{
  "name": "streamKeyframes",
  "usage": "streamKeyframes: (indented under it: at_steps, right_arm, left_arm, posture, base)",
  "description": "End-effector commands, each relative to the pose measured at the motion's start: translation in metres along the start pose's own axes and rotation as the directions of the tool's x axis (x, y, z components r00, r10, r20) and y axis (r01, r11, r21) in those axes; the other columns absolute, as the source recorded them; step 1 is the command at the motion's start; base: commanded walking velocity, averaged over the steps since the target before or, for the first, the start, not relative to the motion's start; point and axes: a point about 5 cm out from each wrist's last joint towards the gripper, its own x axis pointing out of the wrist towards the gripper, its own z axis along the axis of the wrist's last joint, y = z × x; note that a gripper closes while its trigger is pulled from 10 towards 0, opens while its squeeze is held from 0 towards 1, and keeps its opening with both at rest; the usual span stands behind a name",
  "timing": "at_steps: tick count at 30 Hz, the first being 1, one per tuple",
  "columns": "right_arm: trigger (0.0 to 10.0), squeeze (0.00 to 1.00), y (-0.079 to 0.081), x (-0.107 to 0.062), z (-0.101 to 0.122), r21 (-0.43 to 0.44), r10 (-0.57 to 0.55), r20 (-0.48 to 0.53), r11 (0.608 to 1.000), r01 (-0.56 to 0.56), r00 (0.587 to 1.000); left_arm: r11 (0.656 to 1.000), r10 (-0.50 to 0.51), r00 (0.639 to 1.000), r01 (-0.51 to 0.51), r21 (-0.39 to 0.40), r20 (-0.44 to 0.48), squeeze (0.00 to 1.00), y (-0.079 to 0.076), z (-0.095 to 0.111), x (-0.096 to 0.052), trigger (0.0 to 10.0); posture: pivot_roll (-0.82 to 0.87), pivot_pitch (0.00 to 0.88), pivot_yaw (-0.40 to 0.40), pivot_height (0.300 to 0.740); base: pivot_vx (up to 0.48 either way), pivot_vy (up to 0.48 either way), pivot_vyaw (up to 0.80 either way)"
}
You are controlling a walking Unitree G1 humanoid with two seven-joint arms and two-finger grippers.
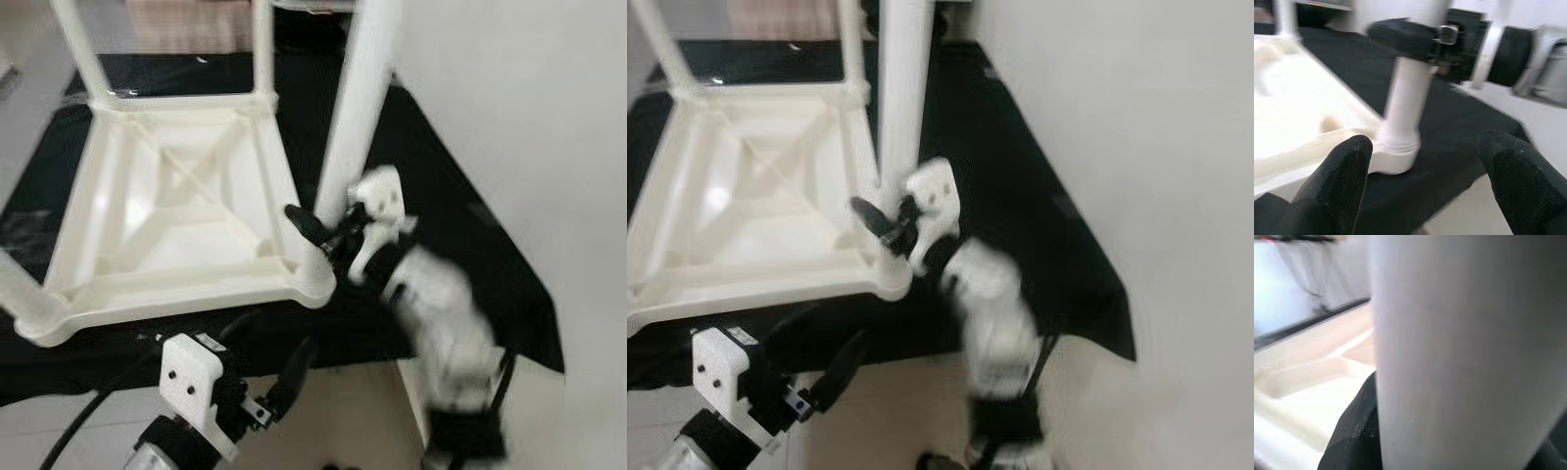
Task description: Building children table
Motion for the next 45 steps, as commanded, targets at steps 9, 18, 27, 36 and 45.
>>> streamKeyframes:
  at_steps: [9,18,27,36,45]
  right_arm:
    - [10.0,0.0,0.0,0.025,-0.027,0.078,-0.037,-0.15,0.996,0.049,0.988]
    - [10.0,1.0,0.019,0.027,0.011,0.128,0.432,0.095,0.888,-0.442,0.897]
    - [10.0,0.0,0.016,0.032,0.016,-0.063,0.777,0.066,0.629,-0.775,0.626]
    - [10.0,0.0,0.005,0.045,0.024,-0.046,0.874,0.092,0.482,-0.875,0.477]
    - [0.0,0.0,-0.009,0.046,0.02,-0.038,0.907,0.062,0.419,-0.907,0.416]
  left_arm:
    - [1.0,0.007,1.0,-0.007,-0.005,-0.02,0.0,0.002,-0.009,0.002,10.0]
    - [1.0,0.006,1.0,-0.006,-0.012,-0.021,0.0,0.002,-0.009,-0.001,10.0]
    - [1.0,0.008,1.0,-0.008,-0.01,-0.019,0.0,-0.002,-0.007,-0.002,10.0]
    - [1.0,0.01,1.0,-0.01,-0.011,-0.021,0.0,-0.008,-0.005,-0.004,10.0]
    - [1.0,0.011,1.0,-0.011,-0.015,-0.023,0.0,-0.011,-0.003,-0.007,10.0]
  posture:
    - [0.07,0.156,-0.107,0.74]
    - [0.09,0.161,-0.106,0.74]
    - [0.13,0.182,-0.121,0.74]
    - [0.16,0.207,-0.133,0.74]
    - [0.15,0.223,-0.132,0.74]
  base:
    - [0.0,0.0,0.0]
    - [0.0,0.0,0.0]
    - [0.0,0.0,0.0]
    - [0.0,0.0,0.0]
    - [0.0,0.0,0.0]
